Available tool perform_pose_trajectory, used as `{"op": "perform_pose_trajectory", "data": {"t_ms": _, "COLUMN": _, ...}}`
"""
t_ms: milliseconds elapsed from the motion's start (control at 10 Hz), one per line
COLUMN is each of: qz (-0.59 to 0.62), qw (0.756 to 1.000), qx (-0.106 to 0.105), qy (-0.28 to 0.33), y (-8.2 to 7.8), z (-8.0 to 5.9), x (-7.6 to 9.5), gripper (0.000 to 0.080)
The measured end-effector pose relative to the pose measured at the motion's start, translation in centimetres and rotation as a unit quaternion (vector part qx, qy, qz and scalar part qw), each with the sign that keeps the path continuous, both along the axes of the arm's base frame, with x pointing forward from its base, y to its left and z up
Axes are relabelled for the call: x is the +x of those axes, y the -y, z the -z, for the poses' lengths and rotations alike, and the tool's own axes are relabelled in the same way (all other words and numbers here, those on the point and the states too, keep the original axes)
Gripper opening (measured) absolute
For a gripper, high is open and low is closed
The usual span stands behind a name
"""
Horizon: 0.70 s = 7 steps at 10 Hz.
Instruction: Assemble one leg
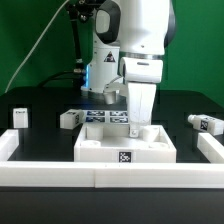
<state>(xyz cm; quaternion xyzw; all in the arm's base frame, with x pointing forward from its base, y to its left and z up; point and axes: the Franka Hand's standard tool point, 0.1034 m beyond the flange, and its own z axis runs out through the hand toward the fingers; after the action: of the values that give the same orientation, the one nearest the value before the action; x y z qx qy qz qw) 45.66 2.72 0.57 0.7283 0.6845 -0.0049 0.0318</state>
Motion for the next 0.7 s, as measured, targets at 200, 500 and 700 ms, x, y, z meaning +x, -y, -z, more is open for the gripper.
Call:
{"op": "perform_pose_trajectory", "data": {"t_ms": 200, "qz": -0.026, "qw": 1.000, "qx": -0.007, "qy": -0.009, "y": -0.4, "z": 0.0, "x": 0.2, "gripper": 0.0059}}
{"op": "perform_pose_trajectory", "data": {"t_ms": 500, "qz": -0.052, "qw": 0.998, "qx": -0.015, "qy": -0.021, "y": -2.4, "z": 0.0, "x": 1.3, "gripper": 0.0059}}
{"op": "perform_pose_trajectory", "data": {"t_ms": 700, "qz": -0.054, "qw": 0.998, "qx": -0.011, "qy": -0.019, "y": -4.0, "z": 0.0, "x": 2.0, "gripper": 0.0059}}
